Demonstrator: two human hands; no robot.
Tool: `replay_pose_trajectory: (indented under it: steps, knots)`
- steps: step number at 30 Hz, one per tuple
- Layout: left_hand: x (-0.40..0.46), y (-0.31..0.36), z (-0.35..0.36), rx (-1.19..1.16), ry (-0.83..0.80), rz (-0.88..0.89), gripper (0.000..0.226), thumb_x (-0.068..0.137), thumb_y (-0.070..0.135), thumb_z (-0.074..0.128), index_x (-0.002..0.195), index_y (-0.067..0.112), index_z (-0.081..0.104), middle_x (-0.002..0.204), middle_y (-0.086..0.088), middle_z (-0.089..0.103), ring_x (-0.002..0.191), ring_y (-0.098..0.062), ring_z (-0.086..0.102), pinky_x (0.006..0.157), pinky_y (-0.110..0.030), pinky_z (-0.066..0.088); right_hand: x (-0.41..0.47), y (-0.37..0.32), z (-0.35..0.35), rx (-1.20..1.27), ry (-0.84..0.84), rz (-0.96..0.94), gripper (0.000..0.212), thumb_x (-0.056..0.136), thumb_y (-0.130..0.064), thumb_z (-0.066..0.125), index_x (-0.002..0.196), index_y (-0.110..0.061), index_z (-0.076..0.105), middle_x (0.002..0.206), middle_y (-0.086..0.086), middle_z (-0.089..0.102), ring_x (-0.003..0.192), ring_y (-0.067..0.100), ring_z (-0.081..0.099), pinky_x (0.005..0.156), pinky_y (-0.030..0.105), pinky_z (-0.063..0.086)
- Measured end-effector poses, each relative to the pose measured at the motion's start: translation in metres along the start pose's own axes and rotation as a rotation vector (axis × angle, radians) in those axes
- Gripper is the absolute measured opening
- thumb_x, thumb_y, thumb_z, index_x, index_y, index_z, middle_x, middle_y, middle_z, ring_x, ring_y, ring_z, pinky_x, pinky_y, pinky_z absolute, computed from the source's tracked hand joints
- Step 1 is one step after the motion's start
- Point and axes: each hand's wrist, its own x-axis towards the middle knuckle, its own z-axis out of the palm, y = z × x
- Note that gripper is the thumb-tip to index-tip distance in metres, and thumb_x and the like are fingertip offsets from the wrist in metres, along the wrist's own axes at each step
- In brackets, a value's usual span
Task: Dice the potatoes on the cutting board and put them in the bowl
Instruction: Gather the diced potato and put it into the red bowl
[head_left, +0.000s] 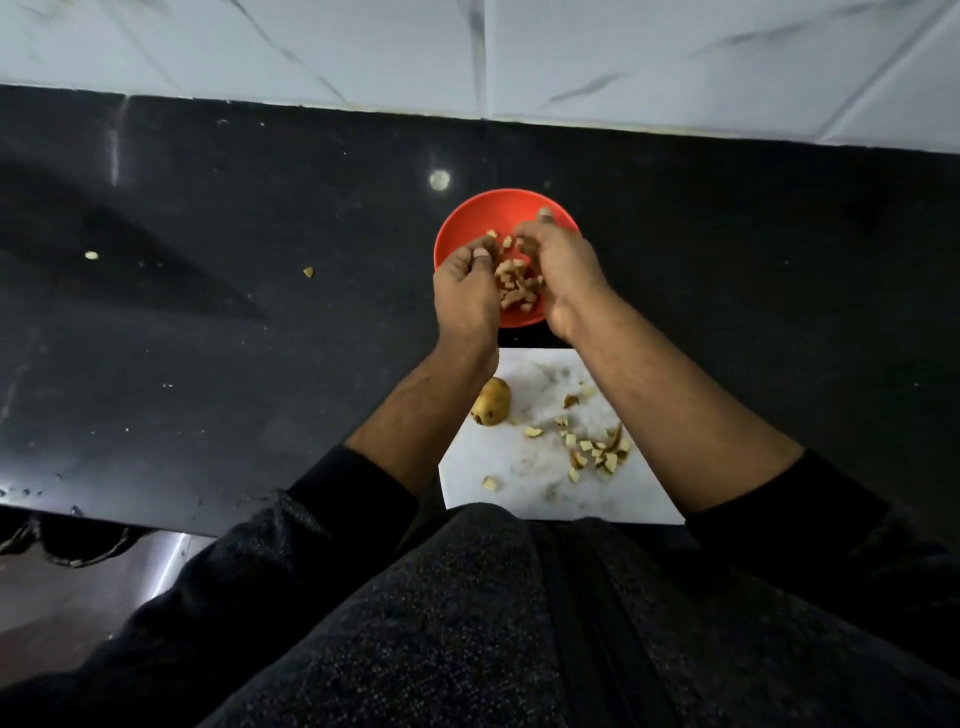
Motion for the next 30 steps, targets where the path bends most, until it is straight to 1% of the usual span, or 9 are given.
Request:
replay_pose_trajectory:
  steps: [3, 6, 12, 15, 18, 21, 25, 28, 30]
  knots:
    - [-0.011, -0.002, -0.004, 0.005, -0.019, 0.025, 0.024, 0.105, 0.017, 0.048, 0.11, 0.012, 0.071, 0.104, -0.004, 0.075, 0.094, -0.017, 0.074, 0.082, -0.04, 0.062, -0.004, 0.003, -0.003, -0.205, 0.089, -0.248, 0.03, 0.102, -0.039, 0.045, 0.092, -0.022, 0.068, 0.089, -0.002, 0.073, 0.083, 0.012, 0.07, 0.08, 0.039, 0.058]
    - [-0.019, -0.007, -0.01, 0.021, -0.045, 0.075, 0.023, 0.105, 0.018, 0.049, 0.113, 0.01, 0.069, 0.107, -0.004, 0.075, 0.096, -0.016, 0.073, 0.084, -0.038, 0.062, -0.013, 0.003, -0.011, -0.309, 0.134, -0.419, 0.033, 0.102, -0.039, 0.044, 0.092, -0.021, 0.069, 0.094, 0.002, 0.072, 0.09, 0.014, 0.069, 0.089, 0.044, 0.056]
    - [-0.05, -0.02, -0.024, 0.042, -0.106, 0.136, 0.019, 0.102, 0.016, 0.054, 0.112, 0.007, 0.068, 0.113, -0.013, 0.072, 0.108, -0.026, 0.069, 0.093, -0.038, 0.058, -0.057, 0.019, -0.065, -0.186, 0.075, -0.467, 0.035, 0.104, -0.035, 0.046, 0.102, -0.012, 0.071, 0.096, 0.003, 0.074, 0.09, 0.014, 0.071, 0.081, 0.028, 0.058]
    - [-0.072, -0.039, -0.034, 0.111, -0.179, 0.156, 0.019, 0.103, 0.013, 0.053, 0.113, 0.007, 0.067, 0.112, -0.011, 0.072, 0.104, -0.022, 0.07, 0.087, -0.037, 0.058, -0.075, 0.055, -0.098, -0.301, 0.105, -0.489, 0.026, 0.103, -0.025, 0.05, 0.102, -0.01, 0.071, 0.095, 0.003, 0.073, 0.088, 0.015, 0.07, 0.079, 0.03, 0.058]
    - [-0.09, -0.061, -0.041, 0.27, -0.244, 0.214, 0.02, 0.1, 0.006, 0.051, 0.11, 0.011, 0.068, 0.106, -0.003, 0.073, 0.099, -0.016, 0.07, 0.086, -0.037, 0.058, -0.079, 0.091, -0.121, -0.545, 0.123, -0.611, 0.02, 0.1, -0.022, 0.054, 0.105, -0.012, 0.071, 0.102, -0.005, 0.072, 0.096, 0.007, 0.067, 0.089, 0.034, 0.056]
    - [-0.103, -0.078, -0.046, 0.516, -0.333, 0.383, 0.02, 0.097, 0.005, 0.055, 0.109, 0.012, 0.07, 0.103, 0.009, 0.071, 0.098, -0.008, 0.068, 0.087, -0.03, 0.057, -0.078, 0.118, -0.133, -0.881, 0.006, -0.741, 0.035, 0.1, -0.028, 0.049, 0.127, -0.011, 0.064, 0.129, 0.002, 0.063, 0.122, 0.013, 0.056, 0.106, 0.026, 0.042]
    - [-0.111, -0.094, -0.061, 0.796, -0.438, 0.657, 0.023, 0.093, 0.002, 0.059, 0.113, 0.012, 0.068, 0.118, 0.005, 0.065, 0.109, -0.01, 0.062, 0.094, -0.023, 0.05, -0.075, 0.147, -0.135, -1.19, -0.165, -0.795, 0.058, 0.1, -0.038, 0.035, 0.148, -0.007, 0.041, 0.157, 0.009, 0.036, 0.147, 0.024, 0.027, 0.121, 0.041, 0.021]
    - [-0.113, -0.109, -0.082, 0.971, -0.465, 0.75, 0.027, 0.093, 0.007, 0.063, 0.12, 0.01, 0.068, 0.128, -0.005, 0.06, 0.118, -0.019, 0.058, 0.098, -0.029, 0.048, -0.083, 0.152, -0.135, -1.157, -0.293, -0.826, 0.049, 0.103, -0.03, 0.037, 0.146, -0.008, 0.046, 0.155, 0.006, 0.039, 0.147, 0.018, 0.028, 0.121, 0.033, 0.018]
    - [-0.114, -0.119, -0.096, 1.068, -0.429, 0.79, 0.028, 0.094, 0.015, 0.066, 0.122, 0.012, 0.067, 0.124, -0.006, 0.059, 0.114, -0.024, 0.058, 0.093, -0.04, 0.051, -0.093, 0.149, -0.136, -0.981, -0.336, -0.795, 0.039, 0.104, -0.02, 0.045, 0.14, -0.009, 0.054, 0.147, 0.004, 0.049, 0.142, 0.013, 0.037, 0.118, 0.029, 0.027]
